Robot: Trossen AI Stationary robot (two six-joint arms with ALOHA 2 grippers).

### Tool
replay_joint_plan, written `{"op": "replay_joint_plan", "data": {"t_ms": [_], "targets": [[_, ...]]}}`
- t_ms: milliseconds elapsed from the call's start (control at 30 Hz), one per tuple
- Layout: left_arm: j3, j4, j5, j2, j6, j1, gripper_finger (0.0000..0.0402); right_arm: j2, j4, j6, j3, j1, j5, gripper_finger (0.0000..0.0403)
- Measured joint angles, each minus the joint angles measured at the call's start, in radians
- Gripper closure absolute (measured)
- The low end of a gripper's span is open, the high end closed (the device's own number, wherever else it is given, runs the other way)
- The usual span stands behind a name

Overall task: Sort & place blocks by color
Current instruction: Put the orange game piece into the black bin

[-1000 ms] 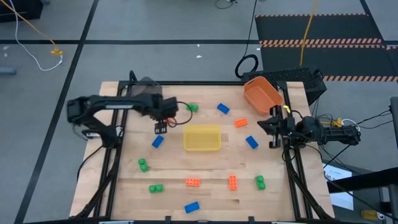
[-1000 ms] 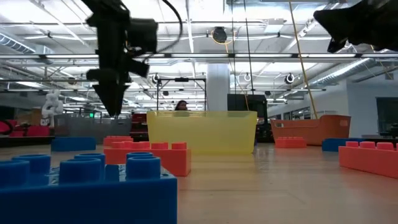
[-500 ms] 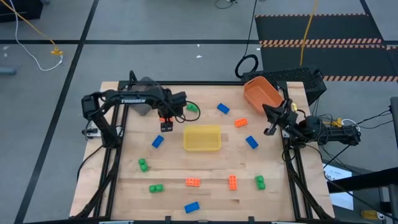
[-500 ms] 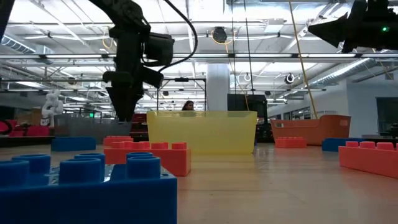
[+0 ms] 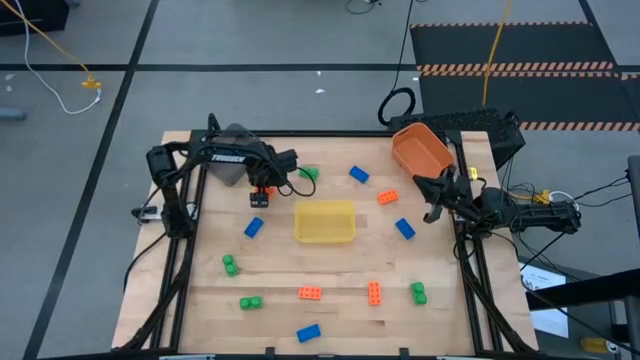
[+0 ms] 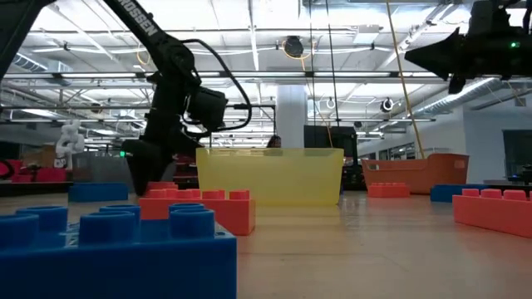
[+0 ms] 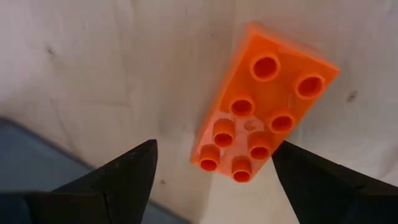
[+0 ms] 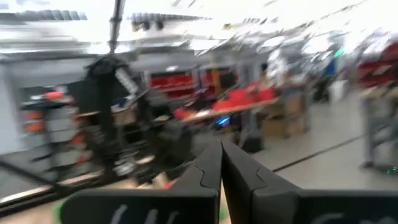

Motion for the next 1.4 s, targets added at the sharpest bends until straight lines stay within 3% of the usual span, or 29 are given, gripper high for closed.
{"op": "replay_joint_plan", "data": {"t_ms": [200, 533, 900, 1033, 1233, 1400], "targets": [[-0.001, 0.068, 0.014, -0.091, 0.013, -0.036, 0.0082, 0.031, -0.067, 0.076, 0.0, 0.0, -0.074, 0.0403], [-0.003, 0.118, 0.028, -0.087, 0.033, -0.053, 0.0082, 0.073, -0.175, 0.098, 0.0, 0.0, -0.115, 0.0403], [-0.008, 0.132, 0.083, -0.089, -0.007, -0.056, 0.0082, 0.076, -0.113, -0.001, 0.001, 0.0, -0.115, 0.0403], [-0.082, 0.19, 0.138, -0.089, -0.049, -0.056, 0.0088, 0.076, -0.062, -0.028, 0.001, 0.0, -0.115, 0.0403], [-0.143, 0.229, 0.091, -0.093, -0.119, -0.086, 0.0152, 0.076, -0.053, -0.04, 0.001, 0.0, -0.114, 0.0403], [-0.097, 0.19, 0.04, -0.116, -0.111, -0.099, 0.0264, 0.076, -0.005, -0.097, 0.001, 0.0, -0.111, 0.0403]]}}
